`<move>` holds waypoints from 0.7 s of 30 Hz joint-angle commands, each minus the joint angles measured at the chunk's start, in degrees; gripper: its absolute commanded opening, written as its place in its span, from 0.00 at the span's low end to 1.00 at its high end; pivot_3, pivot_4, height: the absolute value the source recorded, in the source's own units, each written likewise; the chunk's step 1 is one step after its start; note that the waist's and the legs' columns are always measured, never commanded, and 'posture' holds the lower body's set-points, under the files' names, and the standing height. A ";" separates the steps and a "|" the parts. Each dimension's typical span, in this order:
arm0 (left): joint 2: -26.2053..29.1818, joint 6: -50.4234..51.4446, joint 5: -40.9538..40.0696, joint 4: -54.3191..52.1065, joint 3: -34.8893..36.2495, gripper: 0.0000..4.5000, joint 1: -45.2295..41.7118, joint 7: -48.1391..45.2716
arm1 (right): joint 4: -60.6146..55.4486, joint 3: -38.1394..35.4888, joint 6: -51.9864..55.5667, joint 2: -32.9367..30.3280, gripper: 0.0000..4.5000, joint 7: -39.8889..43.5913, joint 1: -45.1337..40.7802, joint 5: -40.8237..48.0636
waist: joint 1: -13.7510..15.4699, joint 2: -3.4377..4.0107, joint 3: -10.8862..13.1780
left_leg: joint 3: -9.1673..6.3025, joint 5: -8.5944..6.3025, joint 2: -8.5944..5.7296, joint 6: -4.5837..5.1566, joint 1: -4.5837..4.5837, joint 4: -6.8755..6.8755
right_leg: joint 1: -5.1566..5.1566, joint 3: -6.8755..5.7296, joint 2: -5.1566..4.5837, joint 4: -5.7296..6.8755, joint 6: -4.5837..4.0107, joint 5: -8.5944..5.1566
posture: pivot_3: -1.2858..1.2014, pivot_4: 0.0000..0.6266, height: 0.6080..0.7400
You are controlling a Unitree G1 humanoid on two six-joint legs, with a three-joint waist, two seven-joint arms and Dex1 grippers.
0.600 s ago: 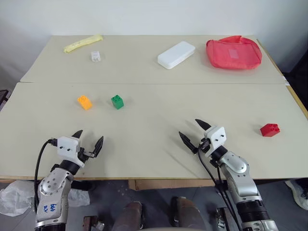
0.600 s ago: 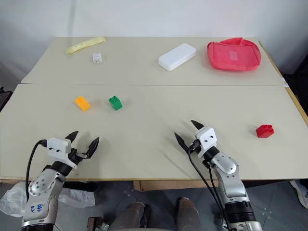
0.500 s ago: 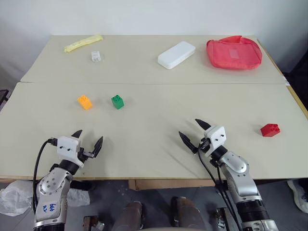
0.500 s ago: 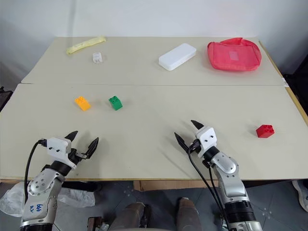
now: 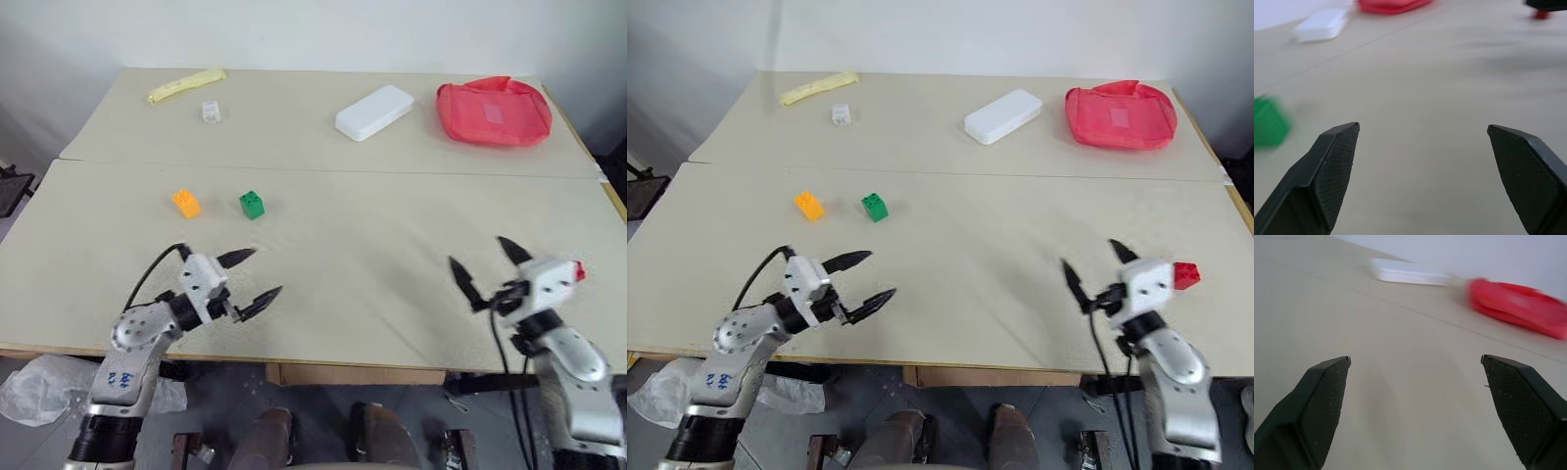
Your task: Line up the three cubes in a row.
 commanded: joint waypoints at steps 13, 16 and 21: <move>-0.89 -2.22 0.76 2.39 -7.29 0.99 -7.13 -9.09 | 6.17 -13.19 4.63 -4.97 1.00 -3.80 2.59 3.61 | -1.48 0.23 -0.10 | 0.26 0.01 0.12 0.05 0.10 -0.02 | 0.01 0.22 0.01 0.01 0.02 0.01 | 0.52 0.24 1.00; -0.98 -2.61 1.26 1.79 -7.62 0.99 -6.31 -8.64 | 6.91 -11.50 8.96 -9.15 1.00 -2.62 -1.46 3.68 | -1.37 0.23 -0.10 | 0.21 0.02 0.21 0.03 0.09 -0.03 | 0.01 0.15 0.01 0.00 0.01 0.01 | 0.52 0.24 1.00; -1.76 -2.50 2.25 0.47 -7.93 0.99 -5.51 -7.05 | 12.23 -6.79 15.51 -15.37 1.00 -2.62 -8.61 0.18 | -0.84 0.23 -0.10 | 0.16 0.05 0.11 0.08 0.02 0.03 | 0.02 0.11 -0.03 0.00 0.02 0.01 | 0.52 0.24 1.00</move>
